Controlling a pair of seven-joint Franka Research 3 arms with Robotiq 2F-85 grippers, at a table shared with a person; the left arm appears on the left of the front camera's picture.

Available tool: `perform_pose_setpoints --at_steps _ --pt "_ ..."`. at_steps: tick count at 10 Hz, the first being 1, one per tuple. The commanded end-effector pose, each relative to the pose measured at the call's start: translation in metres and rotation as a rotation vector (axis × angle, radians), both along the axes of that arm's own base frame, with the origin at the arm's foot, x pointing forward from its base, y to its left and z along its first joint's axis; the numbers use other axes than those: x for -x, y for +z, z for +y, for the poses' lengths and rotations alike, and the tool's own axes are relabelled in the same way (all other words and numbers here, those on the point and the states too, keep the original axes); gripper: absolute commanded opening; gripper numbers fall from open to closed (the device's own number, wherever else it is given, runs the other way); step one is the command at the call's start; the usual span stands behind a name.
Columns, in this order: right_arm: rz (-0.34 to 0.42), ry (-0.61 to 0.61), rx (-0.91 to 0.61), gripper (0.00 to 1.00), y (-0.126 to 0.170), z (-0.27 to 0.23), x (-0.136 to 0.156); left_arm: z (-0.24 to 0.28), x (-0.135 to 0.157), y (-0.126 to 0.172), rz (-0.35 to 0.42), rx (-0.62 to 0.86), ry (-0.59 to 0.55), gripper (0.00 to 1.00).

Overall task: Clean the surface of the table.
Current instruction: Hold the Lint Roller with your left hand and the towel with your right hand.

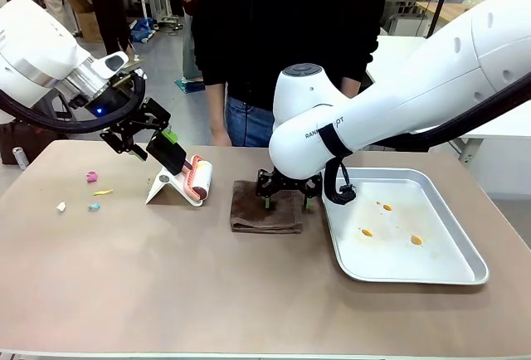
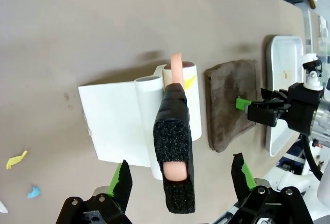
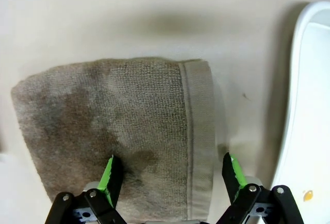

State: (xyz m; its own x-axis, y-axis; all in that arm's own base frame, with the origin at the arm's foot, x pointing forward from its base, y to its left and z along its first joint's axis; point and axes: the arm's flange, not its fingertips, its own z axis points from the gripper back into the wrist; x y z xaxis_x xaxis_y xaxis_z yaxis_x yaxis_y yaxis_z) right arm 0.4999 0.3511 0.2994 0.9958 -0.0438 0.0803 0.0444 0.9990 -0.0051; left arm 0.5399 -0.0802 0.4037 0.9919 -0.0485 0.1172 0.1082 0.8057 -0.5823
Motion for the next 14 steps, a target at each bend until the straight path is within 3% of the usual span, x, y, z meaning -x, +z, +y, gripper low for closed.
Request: perform_pose_setpoints --at_steps 1,2,3,4,6,7,8,9,14 --pt "0.021 0.040 -0.012 0.92 0.0027 0.0025 -0.0045 -0.0025 -0.0041 0.0004 -0.019 -0.025 0.045 0.88" --pt "0.033 0.047 -0.008 0.41 0.0026 0.0021 -0.0049 -0.0027 -0.0038 0.0005 -0.022 -0.040 0.050 0.42" --pt "0.037 0.047 -0.014 0.33 0.0026 0.0020 -0.0049 -0.0023 -0.0047 0.0000 -0.027 -0.060 0.064 0.28" --pt "0.038 0.046 -0.018 0.00 0.0023 0.0023 -0.0051 -0.0030 -0.0055 -0.0008 -0.027 -0.066 0.064 0.00" --pt "0.046 0.050 -0.025 0.00 0.0015 0.0024 -0.0052 -0.0033 -0.0064 -0.0016 -0.028 -0.071 0.059 0.00" --pt "0.048 0.051 -0.029 0.13 0.0013 0.0026 -0.0052 -0.0037 -0.0066 -0.0017 -0.026 -0.070 0.057 0.03" --pt "0.048 0.052 -0.029 0.04 0.0014 0.0030 -0.0054 -0.0035 -0.0065 -0.0013 -0.030 -0.069 0.057 0.00" --pt "0.050 0.053 -0.030 0.00 0.0012 0.0030 -0.0055 -0.0031 -0.0060 -0.0004 -0.035 -0.069 0.058 0.00" --pt "0.057 0.054 -0.039 0.00 0.0003 0.0034 -0.0057 -0.0025 -0.0028 0.0044 -0.058 -0.053 0.058 0.00"
